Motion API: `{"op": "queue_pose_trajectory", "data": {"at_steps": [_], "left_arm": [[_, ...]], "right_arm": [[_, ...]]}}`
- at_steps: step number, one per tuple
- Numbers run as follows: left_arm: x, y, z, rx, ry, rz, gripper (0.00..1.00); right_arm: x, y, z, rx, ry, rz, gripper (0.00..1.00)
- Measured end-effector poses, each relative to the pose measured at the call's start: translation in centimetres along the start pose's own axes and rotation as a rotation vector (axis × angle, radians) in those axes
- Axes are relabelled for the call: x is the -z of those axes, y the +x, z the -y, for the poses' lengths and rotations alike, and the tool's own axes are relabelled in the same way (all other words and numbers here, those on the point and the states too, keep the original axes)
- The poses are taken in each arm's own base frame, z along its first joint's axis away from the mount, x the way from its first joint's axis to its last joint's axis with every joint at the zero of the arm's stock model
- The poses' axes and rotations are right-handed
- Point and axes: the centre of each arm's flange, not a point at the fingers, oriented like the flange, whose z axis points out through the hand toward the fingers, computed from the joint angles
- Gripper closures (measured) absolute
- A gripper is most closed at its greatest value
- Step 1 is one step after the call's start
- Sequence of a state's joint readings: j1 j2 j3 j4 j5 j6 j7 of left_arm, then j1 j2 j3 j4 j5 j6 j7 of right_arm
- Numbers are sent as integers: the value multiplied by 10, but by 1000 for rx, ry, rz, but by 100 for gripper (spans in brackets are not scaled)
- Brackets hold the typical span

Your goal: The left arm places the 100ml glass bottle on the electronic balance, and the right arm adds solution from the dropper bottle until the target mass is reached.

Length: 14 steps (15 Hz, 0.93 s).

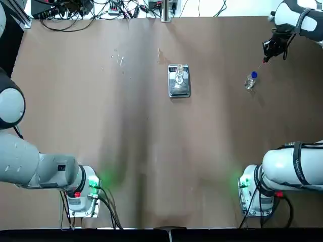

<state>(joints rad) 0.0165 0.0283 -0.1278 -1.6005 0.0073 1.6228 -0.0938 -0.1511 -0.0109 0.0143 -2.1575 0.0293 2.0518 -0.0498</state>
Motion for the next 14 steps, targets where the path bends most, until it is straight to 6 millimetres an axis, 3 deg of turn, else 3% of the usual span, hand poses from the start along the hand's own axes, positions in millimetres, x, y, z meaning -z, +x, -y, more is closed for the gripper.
{"op": "queue_pose_trajectory", "data": {"at_steps": [14], "left_arm": [[-4,4,2,3,-1,-2,0]], "right_arm": [[-5,-2,0,6,0,10,95]]}}
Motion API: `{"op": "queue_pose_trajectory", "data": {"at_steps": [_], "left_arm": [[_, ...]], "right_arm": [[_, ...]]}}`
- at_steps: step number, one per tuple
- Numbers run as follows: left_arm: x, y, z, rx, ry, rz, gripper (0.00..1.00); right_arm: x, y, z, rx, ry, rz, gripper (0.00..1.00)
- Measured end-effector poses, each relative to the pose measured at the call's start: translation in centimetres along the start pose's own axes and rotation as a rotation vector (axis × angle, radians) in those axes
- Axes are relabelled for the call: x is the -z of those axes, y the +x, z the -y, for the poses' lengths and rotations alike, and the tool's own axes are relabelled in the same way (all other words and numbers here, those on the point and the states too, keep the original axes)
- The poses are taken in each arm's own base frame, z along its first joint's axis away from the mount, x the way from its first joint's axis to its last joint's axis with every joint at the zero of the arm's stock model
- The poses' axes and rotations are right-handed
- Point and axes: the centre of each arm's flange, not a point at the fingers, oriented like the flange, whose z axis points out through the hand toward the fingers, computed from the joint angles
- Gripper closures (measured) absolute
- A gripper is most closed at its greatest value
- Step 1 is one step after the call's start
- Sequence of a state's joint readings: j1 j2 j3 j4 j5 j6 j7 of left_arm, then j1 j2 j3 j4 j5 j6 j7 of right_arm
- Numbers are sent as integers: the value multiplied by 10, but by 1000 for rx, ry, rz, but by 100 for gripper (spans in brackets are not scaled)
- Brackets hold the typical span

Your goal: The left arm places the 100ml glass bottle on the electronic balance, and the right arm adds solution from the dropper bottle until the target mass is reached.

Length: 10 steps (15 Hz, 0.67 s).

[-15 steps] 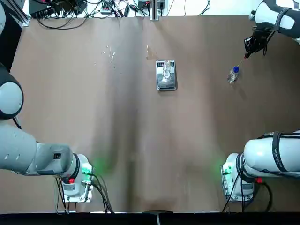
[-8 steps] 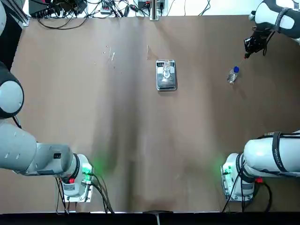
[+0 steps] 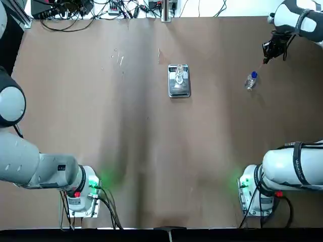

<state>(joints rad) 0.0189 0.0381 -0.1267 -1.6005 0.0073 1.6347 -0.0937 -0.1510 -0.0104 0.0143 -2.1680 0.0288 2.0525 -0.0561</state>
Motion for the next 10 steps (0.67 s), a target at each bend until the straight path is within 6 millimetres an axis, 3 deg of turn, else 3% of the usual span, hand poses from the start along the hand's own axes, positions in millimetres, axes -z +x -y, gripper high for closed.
{"op": "queue_pose_trajectory", "data": {"at_steps": [10], "left_arm": [[-3,2,0,-1,0,3,0]], "right_arm": [[-9,3,0,6,0,4,95]]}}
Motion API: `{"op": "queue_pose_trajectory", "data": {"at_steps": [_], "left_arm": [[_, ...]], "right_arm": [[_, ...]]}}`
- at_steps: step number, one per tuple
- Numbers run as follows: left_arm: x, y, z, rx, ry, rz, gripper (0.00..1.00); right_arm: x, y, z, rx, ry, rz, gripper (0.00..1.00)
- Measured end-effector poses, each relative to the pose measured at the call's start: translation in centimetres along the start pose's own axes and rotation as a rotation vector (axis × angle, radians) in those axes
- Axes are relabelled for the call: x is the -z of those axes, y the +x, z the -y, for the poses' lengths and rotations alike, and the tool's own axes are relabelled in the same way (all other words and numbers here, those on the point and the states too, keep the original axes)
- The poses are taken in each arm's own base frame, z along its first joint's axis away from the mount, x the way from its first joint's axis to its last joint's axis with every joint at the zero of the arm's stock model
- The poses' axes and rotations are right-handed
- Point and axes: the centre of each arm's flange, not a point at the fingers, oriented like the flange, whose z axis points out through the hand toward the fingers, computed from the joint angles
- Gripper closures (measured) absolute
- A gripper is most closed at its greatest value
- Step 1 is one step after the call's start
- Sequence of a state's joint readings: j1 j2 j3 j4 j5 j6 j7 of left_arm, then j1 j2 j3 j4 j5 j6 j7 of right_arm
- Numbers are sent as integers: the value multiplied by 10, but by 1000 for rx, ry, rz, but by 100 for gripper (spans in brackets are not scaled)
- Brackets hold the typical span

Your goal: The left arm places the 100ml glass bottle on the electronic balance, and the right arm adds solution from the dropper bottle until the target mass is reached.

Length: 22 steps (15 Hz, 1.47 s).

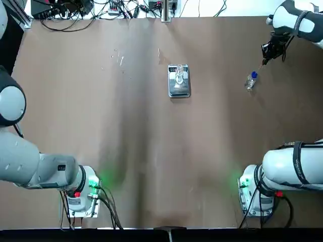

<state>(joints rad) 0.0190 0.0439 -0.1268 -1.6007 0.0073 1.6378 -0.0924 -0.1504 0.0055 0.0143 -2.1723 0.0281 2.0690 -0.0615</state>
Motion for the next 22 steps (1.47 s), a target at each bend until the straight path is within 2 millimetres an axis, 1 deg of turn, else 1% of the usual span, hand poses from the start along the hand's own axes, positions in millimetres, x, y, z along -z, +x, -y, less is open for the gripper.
{"op": "queue_pose_trajectory", "data": {"at_steps": [8,22], "left_arm": [[-5,5,0,-1,-2,-9,0],[-5,6,1,1,-2,-9,0]], "right_arm": [[-5,2,-1,6,-10,-3,95],[-18,6,2,17,-16,-5,95]]}}
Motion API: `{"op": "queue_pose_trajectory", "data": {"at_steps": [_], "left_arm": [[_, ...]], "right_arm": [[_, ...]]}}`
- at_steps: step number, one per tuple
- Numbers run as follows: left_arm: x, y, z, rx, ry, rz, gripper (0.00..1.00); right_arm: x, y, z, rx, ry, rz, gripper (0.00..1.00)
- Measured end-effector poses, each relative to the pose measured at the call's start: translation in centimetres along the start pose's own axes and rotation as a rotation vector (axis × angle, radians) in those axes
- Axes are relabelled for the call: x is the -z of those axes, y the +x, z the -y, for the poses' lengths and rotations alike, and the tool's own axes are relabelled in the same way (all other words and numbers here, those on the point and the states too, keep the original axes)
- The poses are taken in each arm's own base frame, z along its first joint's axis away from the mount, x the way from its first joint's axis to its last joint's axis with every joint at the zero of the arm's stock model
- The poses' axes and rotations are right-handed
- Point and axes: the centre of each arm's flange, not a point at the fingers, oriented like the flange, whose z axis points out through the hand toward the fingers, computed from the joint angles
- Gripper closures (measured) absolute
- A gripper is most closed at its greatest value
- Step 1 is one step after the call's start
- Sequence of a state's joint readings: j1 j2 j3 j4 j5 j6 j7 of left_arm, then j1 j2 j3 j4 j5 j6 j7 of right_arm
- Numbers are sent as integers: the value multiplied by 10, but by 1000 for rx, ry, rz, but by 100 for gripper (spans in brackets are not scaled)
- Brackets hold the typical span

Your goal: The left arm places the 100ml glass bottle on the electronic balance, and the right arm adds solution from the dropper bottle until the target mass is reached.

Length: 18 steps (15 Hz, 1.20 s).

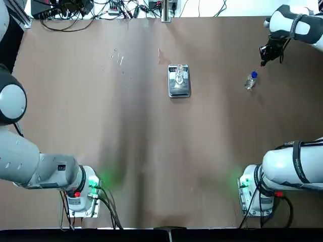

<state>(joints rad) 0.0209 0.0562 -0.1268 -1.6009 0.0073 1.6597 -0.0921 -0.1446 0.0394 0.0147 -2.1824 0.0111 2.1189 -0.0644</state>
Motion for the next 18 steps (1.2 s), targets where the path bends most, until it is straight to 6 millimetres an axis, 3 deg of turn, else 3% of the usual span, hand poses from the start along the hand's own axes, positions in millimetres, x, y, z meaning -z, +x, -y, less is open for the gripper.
{"op": "queue_pose_trajectory", "data": {"at_steps": [18], "left_arm": [[-3,2,-2,-3,-1,2,0]], "right_arm": [[-16,5,2,6,-1,9,95]]}}
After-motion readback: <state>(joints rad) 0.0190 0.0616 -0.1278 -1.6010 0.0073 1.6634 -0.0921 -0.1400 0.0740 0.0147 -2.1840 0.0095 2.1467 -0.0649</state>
